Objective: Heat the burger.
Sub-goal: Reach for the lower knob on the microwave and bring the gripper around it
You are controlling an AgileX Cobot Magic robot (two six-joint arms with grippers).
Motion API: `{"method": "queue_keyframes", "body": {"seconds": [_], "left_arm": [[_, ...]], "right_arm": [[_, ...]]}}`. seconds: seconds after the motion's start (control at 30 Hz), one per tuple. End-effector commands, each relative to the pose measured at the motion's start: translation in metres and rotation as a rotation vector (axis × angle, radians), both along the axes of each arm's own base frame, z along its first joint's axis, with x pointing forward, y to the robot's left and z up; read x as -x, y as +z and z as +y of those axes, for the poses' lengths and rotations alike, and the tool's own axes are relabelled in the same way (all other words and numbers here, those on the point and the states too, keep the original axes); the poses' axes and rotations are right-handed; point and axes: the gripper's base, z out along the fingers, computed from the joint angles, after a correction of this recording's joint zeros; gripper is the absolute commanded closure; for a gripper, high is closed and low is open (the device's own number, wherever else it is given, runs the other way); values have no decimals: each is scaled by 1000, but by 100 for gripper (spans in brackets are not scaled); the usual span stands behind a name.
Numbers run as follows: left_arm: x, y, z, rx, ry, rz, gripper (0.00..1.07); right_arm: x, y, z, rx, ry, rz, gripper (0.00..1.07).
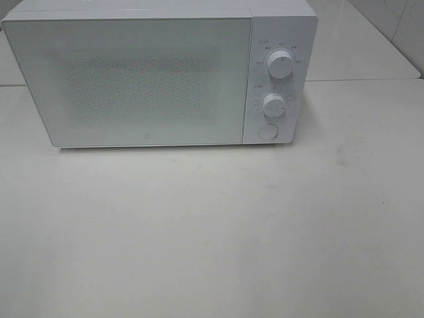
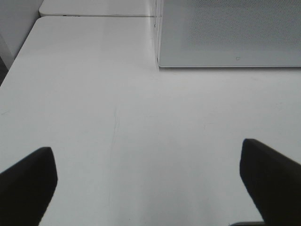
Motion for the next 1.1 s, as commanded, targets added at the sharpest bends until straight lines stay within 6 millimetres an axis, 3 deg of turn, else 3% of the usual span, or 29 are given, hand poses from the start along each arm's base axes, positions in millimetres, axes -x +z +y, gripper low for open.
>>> {"method": "queue_keyframes", "body": {"seconds": [0.03,0.23,0.6,0.77,1.1], "left_arm": [[2,0,0,0,5,-29,9],[2,0,0,0,5,-29,9],[2,0,0,0,5,-29,9],[2,0,0,0,5,-29,9],[2,0,0,0,5,-29,9]], "right_arm": [[3,-1,0,-8,-8,-19,32],[2,8,1,-49,-10,-59,32],[-21,13,3,-42,-10,22,32],[-45,20,5,-39,-3,5,32],[-78,13,7,-45,5,-18,32]]}}
